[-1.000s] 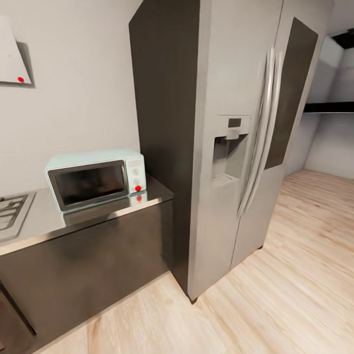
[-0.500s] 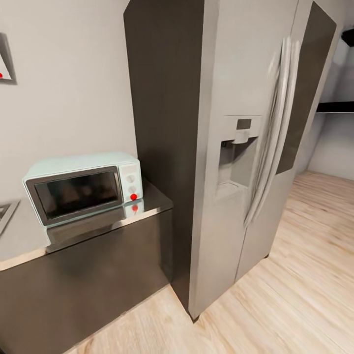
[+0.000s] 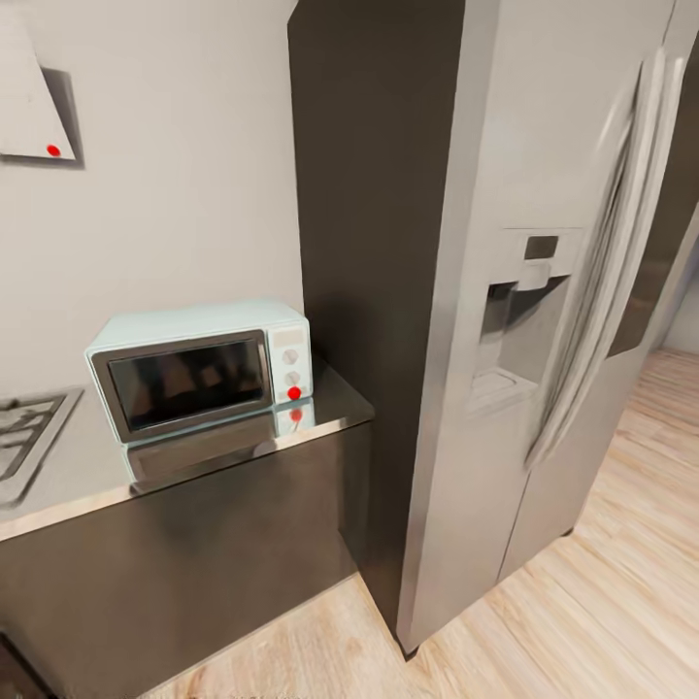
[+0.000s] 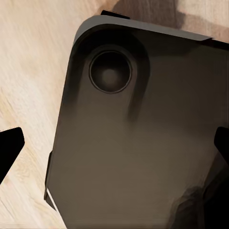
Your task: In the kitchen, take the popcorn bag from the countertop, put it into the microwave, and heat it until the popcorn is cooked so the cooked popcorn ends up inside the bag.
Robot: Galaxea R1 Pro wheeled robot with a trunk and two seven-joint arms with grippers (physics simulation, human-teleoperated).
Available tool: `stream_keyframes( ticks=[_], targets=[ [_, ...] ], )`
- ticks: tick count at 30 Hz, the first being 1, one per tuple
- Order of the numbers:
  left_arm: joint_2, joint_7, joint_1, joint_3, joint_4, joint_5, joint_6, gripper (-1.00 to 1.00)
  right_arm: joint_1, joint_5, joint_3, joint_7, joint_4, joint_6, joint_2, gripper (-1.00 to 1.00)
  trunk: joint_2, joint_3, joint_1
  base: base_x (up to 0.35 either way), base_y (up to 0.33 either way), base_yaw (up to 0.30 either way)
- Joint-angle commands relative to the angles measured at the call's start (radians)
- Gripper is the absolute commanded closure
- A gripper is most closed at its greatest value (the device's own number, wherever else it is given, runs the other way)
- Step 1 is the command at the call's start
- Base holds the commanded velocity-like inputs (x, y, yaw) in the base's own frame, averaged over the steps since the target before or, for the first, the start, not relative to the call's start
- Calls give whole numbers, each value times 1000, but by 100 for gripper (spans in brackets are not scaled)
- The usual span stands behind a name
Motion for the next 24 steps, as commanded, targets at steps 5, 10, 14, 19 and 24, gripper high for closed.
stream_keyframes(
  ticks=[5,10,14,19,24],
  targets=[
    [-1,2,0,1,-1,3,-2,-100,0,0,2,-3,1,-4,0,-100,0,-1,0,0,0,270],
    [0,2,0,1,-1,2,-2,-100,0,0,2,-2,1,-5,0,-100,0,-1,0,0,0,270],
    [0,2,0,1,-1,3,-2,-100,0,0,2,-3,1,-5,0,-100,0,-1,0,0,0,270],
    [0,2,0,1,-1,4,-2,-100,0,0,2,-3,1,-5,0,-100,0,-1,0,0,0,270],
    [0,2,0,1,-1,4,-2,-100,0,1,2,-4,1,-5,0,-100,0,-1,0,0,0,270]
  ],
)
